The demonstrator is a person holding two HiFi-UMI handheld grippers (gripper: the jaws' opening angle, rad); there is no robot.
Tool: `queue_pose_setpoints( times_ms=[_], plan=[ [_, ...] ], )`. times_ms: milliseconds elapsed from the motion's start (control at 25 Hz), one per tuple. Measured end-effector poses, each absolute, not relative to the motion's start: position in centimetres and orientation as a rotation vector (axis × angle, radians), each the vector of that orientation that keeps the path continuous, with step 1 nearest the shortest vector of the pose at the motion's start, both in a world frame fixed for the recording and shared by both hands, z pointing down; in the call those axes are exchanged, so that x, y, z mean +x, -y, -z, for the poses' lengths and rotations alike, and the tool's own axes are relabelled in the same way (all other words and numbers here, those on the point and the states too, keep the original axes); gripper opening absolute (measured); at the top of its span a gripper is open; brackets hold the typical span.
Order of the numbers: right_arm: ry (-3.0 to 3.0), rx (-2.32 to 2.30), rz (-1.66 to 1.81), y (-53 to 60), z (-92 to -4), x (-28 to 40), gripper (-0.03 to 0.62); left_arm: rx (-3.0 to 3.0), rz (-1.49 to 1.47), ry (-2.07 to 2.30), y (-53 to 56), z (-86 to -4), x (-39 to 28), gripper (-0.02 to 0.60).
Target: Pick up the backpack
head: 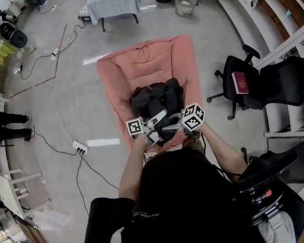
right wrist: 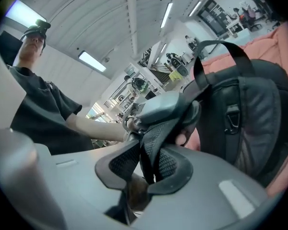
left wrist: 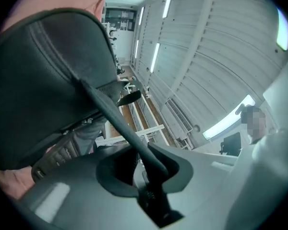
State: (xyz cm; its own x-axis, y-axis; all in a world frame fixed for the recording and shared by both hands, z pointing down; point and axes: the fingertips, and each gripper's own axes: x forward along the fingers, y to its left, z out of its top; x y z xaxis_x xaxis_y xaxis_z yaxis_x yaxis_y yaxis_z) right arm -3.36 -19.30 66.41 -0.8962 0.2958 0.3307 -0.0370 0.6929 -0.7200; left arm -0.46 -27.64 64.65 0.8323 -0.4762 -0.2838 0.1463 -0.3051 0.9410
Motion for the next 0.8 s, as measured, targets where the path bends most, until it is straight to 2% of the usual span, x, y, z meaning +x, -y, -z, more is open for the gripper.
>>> queue_pose_setpoints(
  times_ms=[200,320,480,600,800],
  plan=[
    [2.497,-0.250,-1.204,18.5,-66.1,-3.0,0.134,1.934,0.520,0.324,27.3,-63.8,-0.2,0.011],
    [2.510,-0.348,-1.291,18.0,-64.9,-3.6,0.121,2.096,0.427,0.418,26.8,-62.4,-1.0,0.007],
    [2.493,-0.361,-1.200,18.3,-65.8,-4.3,0.170,2.320,0.224,0.757,27.5,-63.0,-2.5,0.017],
    [2.511,-0.146,-0.985,20.4,-68.8,-2.9,0.229,2.204,0.314,1.058,28.8,-63.5,-5.3,0.017],
    [2.534,0.561,-0.739,29.5,-71.2,4.6,0.234,2.150,0.294,1.133,29.2,-64.1,-7.2,0.017]
  ],
)
